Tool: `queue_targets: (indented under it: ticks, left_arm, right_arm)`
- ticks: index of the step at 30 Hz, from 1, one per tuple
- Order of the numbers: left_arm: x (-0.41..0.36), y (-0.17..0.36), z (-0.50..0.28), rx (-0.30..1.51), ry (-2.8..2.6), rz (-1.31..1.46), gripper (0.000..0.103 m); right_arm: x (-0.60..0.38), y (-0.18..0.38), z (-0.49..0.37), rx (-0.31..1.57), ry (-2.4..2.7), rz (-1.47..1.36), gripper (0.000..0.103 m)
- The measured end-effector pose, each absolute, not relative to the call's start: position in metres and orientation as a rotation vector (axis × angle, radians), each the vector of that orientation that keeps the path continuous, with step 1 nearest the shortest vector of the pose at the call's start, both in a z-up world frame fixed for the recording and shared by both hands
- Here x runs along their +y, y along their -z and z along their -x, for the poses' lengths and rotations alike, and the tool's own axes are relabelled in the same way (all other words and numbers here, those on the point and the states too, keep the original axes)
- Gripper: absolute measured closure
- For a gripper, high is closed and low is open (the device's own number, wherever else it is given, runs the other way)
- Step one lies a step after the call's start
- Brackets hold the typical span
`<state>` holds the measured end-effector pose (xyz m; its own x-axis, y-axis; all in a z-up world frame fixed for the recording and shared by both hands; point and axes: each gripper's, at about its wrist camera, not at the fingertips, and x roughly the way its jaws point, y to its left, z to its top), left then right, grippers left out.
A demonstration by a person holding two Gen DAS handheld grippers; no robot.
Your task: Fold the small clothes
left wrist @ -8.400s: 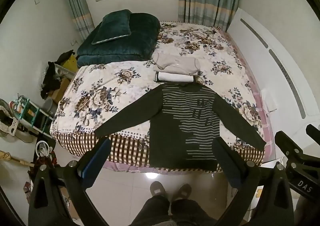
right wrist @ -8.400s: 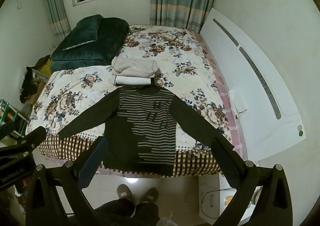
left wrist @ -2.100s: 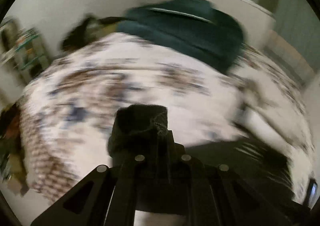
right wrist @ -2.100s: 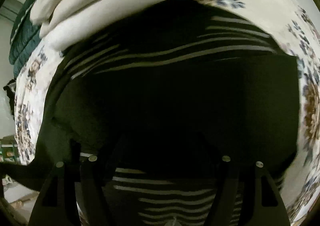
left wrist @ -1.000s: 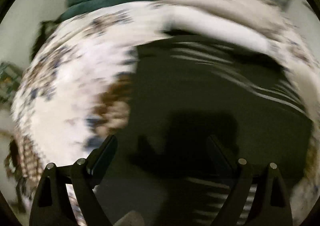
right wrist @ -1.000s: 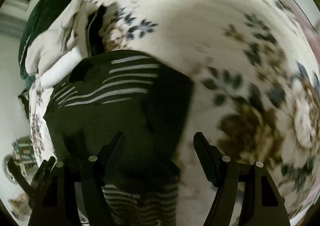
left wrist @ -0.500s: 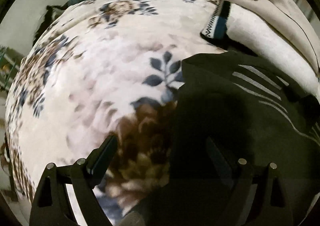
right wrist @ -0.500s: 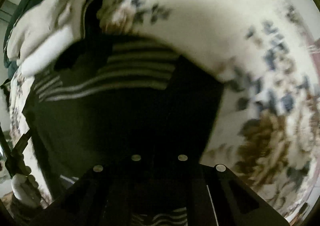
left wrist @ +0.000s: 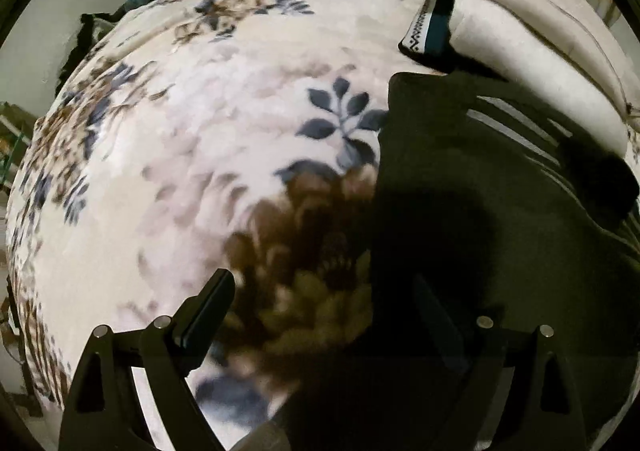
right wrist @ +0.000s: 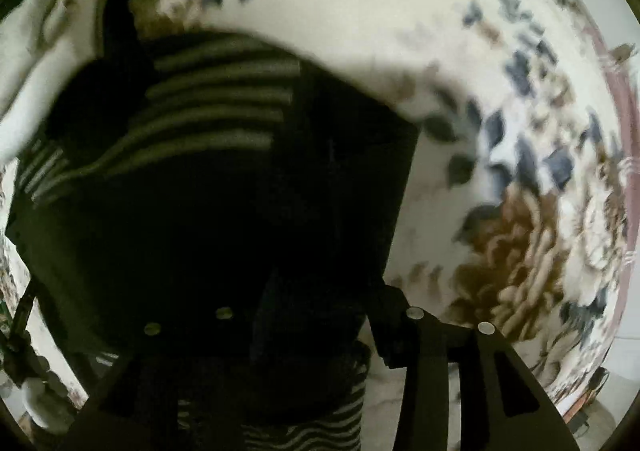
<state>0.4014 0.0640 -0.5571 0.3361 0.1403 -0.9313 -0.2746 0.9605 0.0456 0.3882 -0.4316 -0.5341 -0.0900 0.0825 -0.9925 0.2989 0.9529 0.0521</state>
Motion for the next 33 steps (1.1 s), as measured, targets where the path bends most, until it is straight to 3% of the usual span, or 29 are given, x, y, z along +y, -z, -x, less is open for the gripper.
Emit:
queue_targets:
  ticks: [8, 13, 20, 27, 31, 33]
  left_arm:
    - [-0.028, 0.512, -0.309, 1.145, -0.241, -0.017, 0.013]
    - [-0.132, 0.503, -0.220, 1.249, -0.196, -0.059, 0.013]
    - [-0.257, 0.521, -0.130, 1.457, -0.075, 0.015, 0.013]
    - [-0.320, 0.582, -0.118, 1.508, -0.018, -0.141, 0.013]
    - [-0.327, 0.612, -0.132, 1.485, -0.025, -0.209, 0.033]
    - [-0.324, 0.606, -0.137, 1.444, -0.021, -0.194, 0.078]
  right_arm:
    - [-0.458, 0.475, -0.356, 1.623, -0.039, -0.305, 0.051]
    - [-0.507, 0.454, -0.330, 1.666, -0.151, -0.270, 0.051]
    - [-0.593, 0.454, -0.310, 1.747, -0.219, -0.232, 0.046]
    - [-0.627, 0.475, -0.318, 1.771, -0.213, -0.231, 0.046]
    - [-0.625, 0.494, -0.353, 1.719, -0.297, -0.389, 0.046]
    - [-0.618, 0.507, -0.374, 1.700, -0.346, -0.459, 0.046]
